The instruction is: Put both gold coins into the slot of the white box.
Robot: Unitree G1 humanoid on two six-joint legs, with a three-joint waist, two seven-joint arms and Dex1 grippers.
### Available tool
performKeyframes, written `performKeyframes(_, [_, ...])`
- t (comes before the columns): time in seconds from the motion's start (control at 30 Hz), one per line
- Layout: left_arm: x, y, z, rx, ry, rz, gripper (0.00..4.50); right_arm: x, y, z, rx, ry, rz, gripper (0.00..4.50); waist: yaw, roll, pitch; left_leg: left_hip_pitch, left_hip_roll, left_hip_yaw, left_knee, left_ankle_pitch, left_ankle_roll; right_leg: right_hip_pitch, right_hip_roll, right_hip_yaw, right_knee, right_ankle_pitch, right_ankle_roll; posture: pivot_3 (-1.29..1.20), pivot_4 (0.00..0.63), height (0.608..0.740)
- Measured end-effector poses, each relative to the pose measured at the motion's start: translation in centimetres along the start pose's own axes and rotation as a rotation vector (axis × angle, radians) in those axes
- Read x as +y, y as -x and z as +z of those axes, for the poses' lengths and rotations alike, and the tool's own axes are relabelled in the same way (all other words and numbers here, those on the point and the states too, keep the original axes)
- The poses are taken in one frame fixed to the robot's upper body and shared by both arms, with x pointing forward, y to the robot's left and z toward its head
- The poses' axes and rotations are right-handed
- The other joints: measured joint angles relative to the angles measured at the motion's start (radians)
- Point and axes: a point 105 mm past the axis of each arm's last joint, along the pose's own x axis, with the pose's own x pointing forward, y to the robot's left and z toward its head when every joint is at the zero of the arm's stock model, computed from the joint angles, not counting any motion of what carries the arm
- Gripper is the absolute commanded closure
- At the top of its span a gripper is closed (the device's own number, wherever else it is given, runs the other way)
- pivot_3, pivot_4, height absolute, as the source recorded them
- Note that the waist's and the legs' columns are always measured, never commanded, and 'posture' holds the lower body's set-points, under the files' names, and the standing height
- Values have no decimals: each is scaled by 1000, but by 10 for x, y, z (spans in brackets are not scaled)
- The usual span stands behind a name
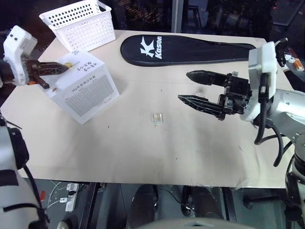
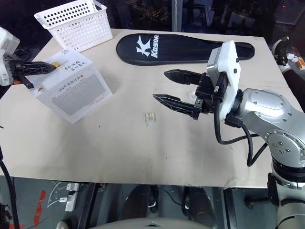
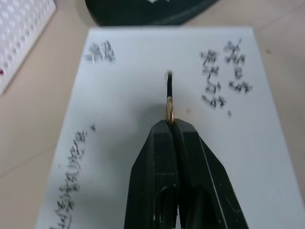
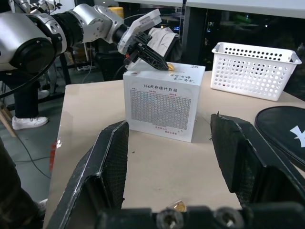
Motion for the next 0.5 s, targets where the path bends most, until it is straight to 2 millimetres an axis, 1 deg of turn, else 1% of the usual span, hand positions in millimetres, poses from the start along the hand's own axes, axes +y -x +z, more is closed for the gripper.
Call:
performKeyframes(0.23, [2, 2, -3, 24, -30, 14, 4500, 2, -2, -3, 10, -10, 15, 1558, -8, 0, 0, 2, 0, 0, 1, 0, 0, 0, 0, 1, 4, -1, 1, 0, 150, 740])
performKeyframes(0.27, [2, 2, -3, 21, -28, 12, 4069, 2, -2, -3, 10, -10, 15, 1450, -8, 0, 0, 2, 0, 0, 1, 0, 0, 0, 0, 1, 5, -1, 1, 0, 150, 740])
performKeyframes(0.3, [2, 3, -2, 18, -26, 9, 3920, 2, -2, -3, 10, -11, 14, 1450, -8, 0, 0, 2, 0, 0, 1, 0, 0, 0, 0, 1, 5, -1, 1, 0, 150, 740])
performKeyframes(0.33, [2, 4, -3, 8, -10, 3, 3669, 1, -2, -4, 11, -16, 12, 1450, -9, 0, 0, 2, 0, 0, 1, 0, 0, 0, 0, 2, 6, -1, 2, 0, 150, 740])
performKeyframes(0.37, [2, 4, -2, -3, -2, 4, 3114, 0, -2, -4, 12, -17, 11, 1450, -9, 0, 0, 2, 0, 0, 2, 0, 0, 0, 0, 2, 6, -1, 2, 0, 150, 740])
performKeyframes(0.4, [3, 7, 3, -45, 21, 8, 2940, 0, -4, -8, 26, -24, 8, 1450, -9, -1, 0, 2, 0, 0, 2, 0, 0, 0, 0, 2, 6, -1, 2, 0, 150, 740])
performKeyframes(0.43, [3, 8, 4, -53, 26, 8, 2940, 0, -5, -9, 29, -26, 8, 1450, -9, -2, 0, 2, 0, 0, 2, 0, 0, 0, 0, 2, 6, -1, 2, 0, 150, 740])
performKeyframes(0.47, [2, 14, 17, -111, 50, -10, 2940, -2, -9, -20, 69, -47, -16, 1450, -8, -3, 0, 2, 0, 0, 3, 0, 0, 0, 0, 2, 6, -1, 2, 0, 150, 740])
performKeyframes(0.5, [-5, 22, 34, -172, 68, -62, 2940, -4, -13, -37, 131, -53, -58, 1450, -9, -6, -1, 1, 1, 0, 3, 0, 0, -1, -1, 2, 6, -1, 2, 0, 150, 740])
